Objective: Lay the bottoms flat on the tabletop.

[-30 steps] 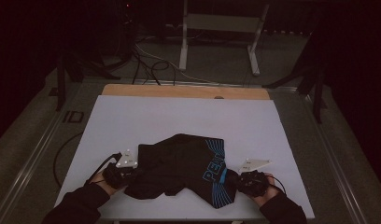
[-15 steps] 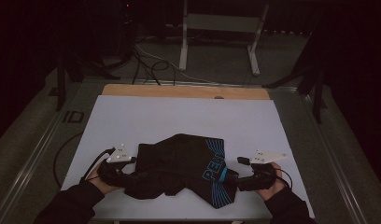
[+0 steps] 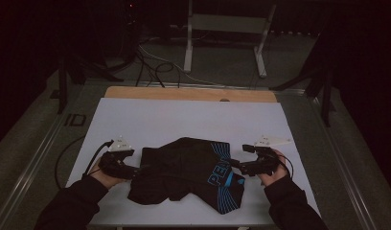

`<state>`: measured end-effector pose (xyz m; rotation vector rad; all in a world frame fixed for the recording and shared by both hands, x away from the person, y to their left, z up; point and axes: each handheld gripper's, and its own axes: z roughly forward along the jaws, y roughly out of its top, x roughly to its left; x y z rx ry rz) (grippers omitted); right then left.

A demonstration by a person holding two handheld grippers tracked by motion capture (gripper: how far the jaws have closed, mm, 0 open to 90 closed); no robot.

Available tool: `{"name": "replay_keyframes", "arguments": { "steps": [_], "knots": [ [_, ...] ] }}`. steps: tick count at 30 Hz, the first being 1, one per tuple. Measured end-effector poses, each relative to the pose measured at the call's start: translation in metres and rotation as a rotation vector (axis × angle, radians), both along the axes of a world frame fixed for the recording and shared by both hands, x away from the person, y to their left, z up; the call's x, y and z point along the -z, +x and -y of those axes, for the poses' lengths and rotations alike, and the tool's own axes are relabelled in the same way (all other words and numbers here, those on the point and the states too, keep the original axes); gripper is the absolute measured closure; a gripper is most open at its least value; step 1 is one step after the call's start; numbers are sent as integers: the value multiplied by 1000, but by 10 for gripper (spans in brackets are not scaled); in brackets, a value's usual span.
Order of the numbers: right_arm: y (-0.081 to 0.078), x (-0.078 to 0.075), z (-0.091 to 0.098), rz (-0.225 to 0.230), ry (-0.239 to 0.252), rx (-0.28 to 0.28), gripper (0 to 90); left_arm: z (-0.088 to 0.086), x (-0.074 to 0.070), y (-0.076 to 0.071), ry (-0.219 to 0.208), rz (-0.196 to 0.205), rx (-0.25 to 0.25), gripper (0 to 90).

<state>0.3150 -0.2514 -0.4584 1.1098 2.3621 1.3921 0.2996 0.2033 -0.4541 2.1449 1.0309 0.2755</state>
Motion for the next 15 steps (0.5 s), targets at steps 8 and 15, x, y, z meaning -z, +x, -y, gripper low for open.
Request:
{"name": "replay_keyframes", "arguments": {
  "steps": [8, 15],
  "knots": [
    [30, 18, -12, -49, -26, 69, 100, 0, 13, 26, -18, -48, -87, 232],
    [52, 42, -17, -106, -90, 118, 258, -4, 36, 43, -32, -110, -131, 290]
  ]
}}
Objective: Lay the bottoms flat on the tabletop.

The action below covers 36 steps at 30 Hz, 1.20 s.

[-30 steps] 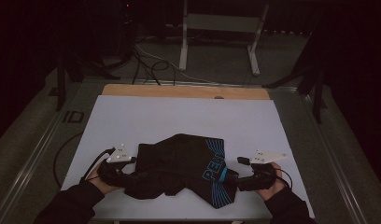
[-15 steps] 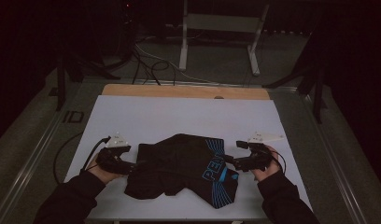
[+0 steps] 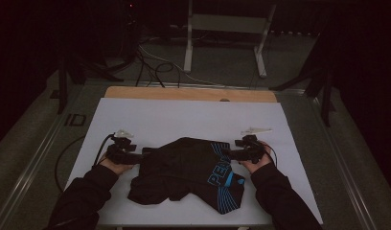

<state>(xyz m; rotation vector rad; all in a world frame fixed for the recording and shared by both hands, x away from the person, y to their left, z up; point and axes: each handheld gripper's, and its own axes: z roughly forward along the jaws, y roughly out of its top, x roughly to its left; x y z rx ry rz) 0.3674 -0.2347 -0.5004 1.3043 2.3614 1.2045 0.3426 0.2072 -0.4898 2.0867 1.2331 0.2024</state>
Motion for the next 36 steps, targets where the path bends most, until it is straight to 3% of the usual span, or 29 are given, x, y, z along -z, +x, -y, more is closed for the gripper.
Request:
{"name": "replay_keyframes", "arguments": {
  "steps": [8, 11, 13, 14, 16, 17, 18, 20, 22, 23, 24, 26, 28, 34, 36],
  "knots": [
    [7, 21, -4, -57, -33, 33, 279, 1, 20, 9, -44, -50, 17, 338],
    [6, 21, -6, -48, -35, 34, 325, 3, 24, 10, -45, -47, 24, 424],
    [5, 22, -9, -35, -47, 33, 365, 4, 24, 10, -49, -42, 34, 528],
    [4, 22, -10, -21, -62, 27, 390, 6, 24, 10, -40, -28, 39, 567],
    [0, 22, -16, 9, -100, 5, 540, 6, 22, 10, -40, -14, 38, 680],
    [0, 22, -16, 9, -100, 5, 540, 6, 21, 10, -44, -7, 37, 680],
    [0, 22, -17, 22, -118, -6, 600, 7, 20, 9, -46, 4, 37, 702],
    [-2, 20, -17, 31, -141, -9, 803, 8, 18, 9, -47, 19, 45, 771],
    [-2, 20, -17, 31, -141, -9, 803, 9, 17, 9, -44, 34, 47, 791],
    [-2, 18, -16, 33, -119, -12, 814, 9, 11, 8, -49, 73, 46, 791],
    [-2, 12, -9, 39, -44, 10, 823, 10, 8, 7, -52, 94, 44, 807],
    [-2, -1, -2, 84, 0, 20, 826, 11, -2, 8, -67, 136, 33, 814],
    [-1, -9, 0, 103, 22, 25, 827, 11, -5, 9, -62, 145, 30, 815],
    [8, -24, 5, 140, 44, 53, 826, 14, -19, 18, -101, 193, 18, 813],
    [13, -30, 8, 151, 61, 67, 826, 18, -27, 25, -101, 239, 13, 812]
  ]
}}
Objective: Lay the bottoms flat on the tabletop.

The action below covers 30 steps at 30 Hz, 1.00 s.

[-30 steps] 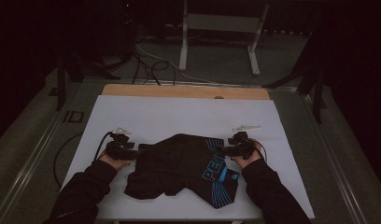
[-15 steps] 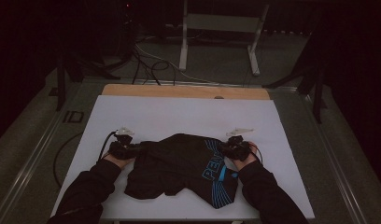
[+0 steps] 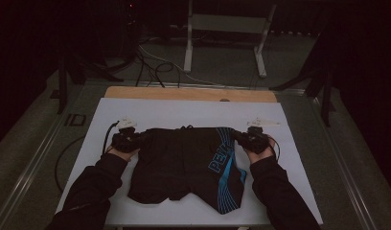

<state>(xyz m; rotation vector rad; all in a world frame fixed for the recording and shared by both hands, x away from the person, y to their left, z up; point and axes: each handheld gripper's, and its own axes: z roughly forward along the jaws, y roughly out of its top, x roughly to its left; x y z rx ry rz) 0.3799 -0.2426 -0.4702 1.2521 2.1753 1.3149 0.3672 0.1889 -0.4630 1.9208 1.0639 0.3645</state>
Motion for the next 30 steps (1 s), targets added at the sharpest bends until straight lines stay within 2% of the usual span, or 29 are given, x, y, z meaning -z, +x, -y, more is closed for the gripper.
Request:
{"name": "replay_keyframes", "arguments": {
  "steps": [1, 4, 7, 11, 14, 22, 28, 30],
  "knots": [
    [2, -2, 1, 9, -4, 2, 825, 0, 0, 0, 0, 0, 0, 811],
    [8, -7, 4, 13, 9, 20, 825, 6, -5, 10, 13, 39, -6, 811],
    [13, -11, 6, 13, 24, 31, 825, 7, -8, 16, 7, 52, -13, 811],
    [23, -16, 7, 0, 31, 50, 823, 13, -11, 31, 20, 76, -28, 810],
    [30, -15, 9, -14, 29, 68, 823, 16, -9, 37, 25, 75, -31, 809],
    [53, -5, 7, -59, -2, 121, 821, 26, 6, 60, 60, 29, -41, 803],
    [70, -1, 3, -70, -33, 140, 818, 29, 9, 71, 80, 34, -58, 803],
    [74, 0, 1, -78, -33, 146, 817, 28, 10, 72, 71, 28, -62, 802]
  ]
}}
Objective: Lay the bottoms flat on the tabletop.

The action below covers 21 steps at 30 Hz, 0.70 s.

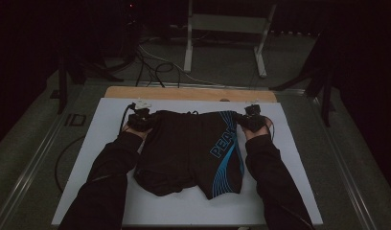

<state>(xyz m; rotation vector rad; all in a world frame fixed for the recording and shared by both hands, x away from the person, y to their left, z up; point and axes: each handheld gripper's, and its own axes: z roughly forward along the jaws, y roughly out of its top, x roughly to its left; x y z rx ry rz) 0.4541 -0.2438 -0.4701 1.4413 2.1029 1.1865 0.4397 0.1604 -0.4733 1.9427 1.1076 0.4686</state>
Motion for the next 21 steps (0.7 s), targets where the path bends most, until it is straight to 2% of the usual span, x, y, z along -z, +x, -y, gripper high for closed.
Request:
{"name": "replay_keyframes", "arguments": {
  "steps": [4, 7, 10, 12, 13, 14, 15, 16, 17, 18, 20, 21],
  "knots": [
    [5, 4, -4, -7, -1, 9, 814, -1, 9, 7, -2, -24, -23, 796],
    [7, 8, -7, -16, -32, 9, 815, 1, 14, 9, -2, -41, -26, 796],
    [8, 9, -7, -20, -32, 11, 816, 2, 15, 10, 2, -38, -28, 796],
    [9, 11, -7, -18, -31, 13, 766, 0, 16, 12, -17, -75, -29, 765],
    [10, 11, -7, -19, -28, 15, 699, 0, 16, 13, -27, -95, -29, 698],
    [10, 10, -6, -15, -18, 17, 622, -1, 16, 13, -14, -103, -36, 580],
    [10, 10, -6, -15, -18, 17, 622, -1, 16, 13, -14, -103, -36, 486],
    [9, 10, -5, -9, 0, 17, 622, -1, 16, 13, -14, -103, -36, 486],
    [9, 10, -5, -9, 0, 17, 565, -1, 15, 13, -5, -125, -40, 486],
    [8, 8, -4, -11, 16, 15, 469, -1, 15, 13, -6, -140, -36, 363],
    [5, 4, -5, 4, 12, 11, 369, -2, 13, 11, -13, -145, -31, 278],
    [5, 4, -5, 4, 12, 11, 369, -2, 13, 11, -13, -145, -31, 247]
  ]
}}
